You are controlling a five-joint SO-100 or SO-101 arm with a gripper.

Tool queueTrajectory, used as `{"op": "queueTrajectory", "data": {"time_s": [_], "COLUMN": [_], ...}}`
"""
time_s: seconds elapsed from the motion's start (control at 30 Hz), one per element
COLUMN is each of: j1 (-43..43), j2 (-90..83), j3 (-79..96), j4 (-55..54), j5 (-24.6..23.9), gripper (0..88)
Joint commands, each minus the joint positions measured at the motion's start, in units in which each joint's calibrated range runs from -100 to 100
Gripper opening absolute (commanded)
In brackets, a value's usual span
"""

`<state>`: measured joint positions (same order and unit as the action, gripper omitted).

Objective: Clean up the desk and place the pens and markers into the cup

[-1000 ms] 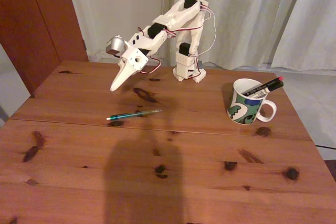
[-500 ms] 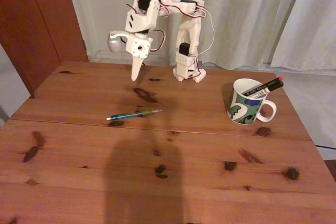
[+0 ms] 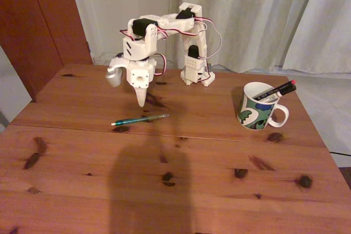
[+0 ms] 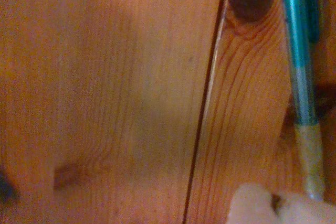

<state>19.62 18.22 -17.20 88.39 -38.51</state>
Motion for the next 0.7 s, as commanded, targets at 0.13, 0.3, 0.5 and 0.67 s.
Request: {"op": "queueTrajectory", "data": {"time_s": [0.13, 0.3, 0.5, 0.67], "j1": [-0.8, 0.0, 2.9, 4.3], "j2": [0.2, -0.6, -0.4, 0.3], "j3": [-0.7, 6.1, 12.9, 15.0], "j4": [0.5, 0.5, -0.3, -7.1], "j5": [0.2, 1.5, 5.0, 5.0], "gripper": [1.0, 1.2, 1.2, 5.8]}}
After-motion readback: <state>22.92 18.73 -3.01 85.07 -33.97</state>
